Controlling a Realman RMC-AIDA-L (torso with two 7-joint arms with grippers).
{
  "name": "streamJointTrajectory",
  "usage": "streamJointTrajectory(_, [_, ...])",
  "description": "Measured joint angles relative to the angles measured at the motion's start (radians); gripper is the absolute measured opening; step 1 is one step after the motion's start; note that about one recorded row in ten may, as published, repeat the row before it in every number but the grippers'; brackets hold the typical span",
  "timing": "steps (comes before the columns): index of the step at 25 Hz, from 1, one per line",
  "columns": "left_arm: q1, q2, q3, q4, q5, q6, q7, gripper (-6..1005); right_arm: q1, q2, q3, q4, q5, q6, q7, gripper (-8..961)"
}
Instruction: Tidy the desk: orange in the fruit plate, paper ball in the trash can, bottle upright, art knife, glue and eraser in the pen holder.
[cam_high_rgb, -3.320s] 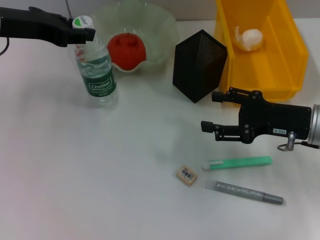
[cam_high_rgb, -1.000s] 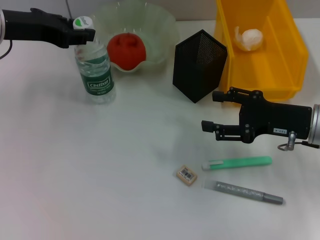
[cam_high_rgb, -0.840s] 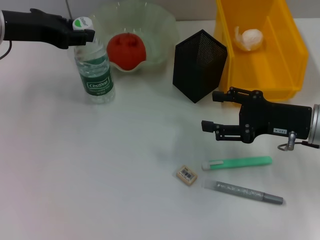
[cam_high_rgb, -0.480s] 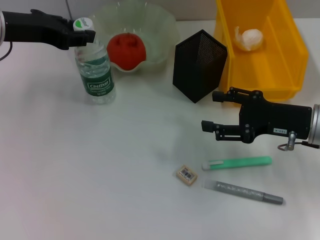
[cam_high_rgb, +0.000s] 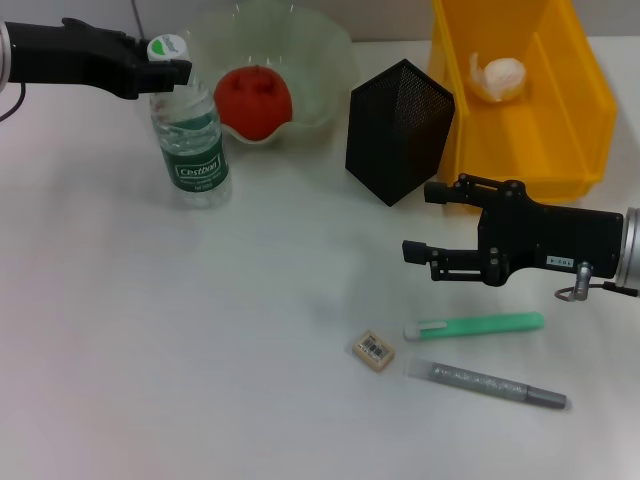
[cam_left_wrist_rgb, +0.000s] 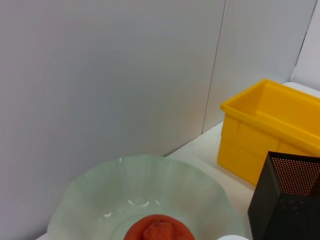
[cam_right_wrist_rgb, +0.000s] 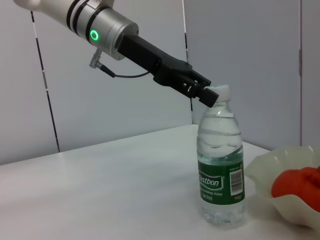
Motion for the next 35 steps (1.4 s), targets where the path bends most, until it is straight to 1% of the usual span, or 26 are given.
streamJointTrajectory(7, [0.000,-0.002,0.000,-0.007,0.000,-0.001,0.006,440,0.000,0.000,0.000,0.000,0.000,0.001,0.001,829])
streamJointTrajectory(17, [0.000,0.000,0.000,-0.017,-0.003,-0.005,0.007,439,0.000,0.000,0.000,0.000,0.000,0.001,0.003,829])
streamJointTrajectory(24, [0.000,0.000,0.000,-0.017,-0.003,-0.005,0.007,489,0.000,0.000,0.000,0.000,0.000,0.000,0.003,829])
streamJointTrajectory(29, [0.000,-0.001,0.000,-0.017,-0.003,-0.005,0.007,648,0.000,0.000,0.000,0.000,0.000,-0.001,0.004,829])
streamJointTrajectory(34, [0.000,-0.001,0.000,-0.016,-0.007,-0.003,0.007,779,-0.001,0.000,0.000,0.000,0.000,-0.002,0.004,829])
streamJointTrajectory(35, [0.000,-0.001,0.000,-0.016,-0.007,-0.003,0.007,786,-0.001,0.000,0.000,0.000,0.000,-0.002,0.004,829])
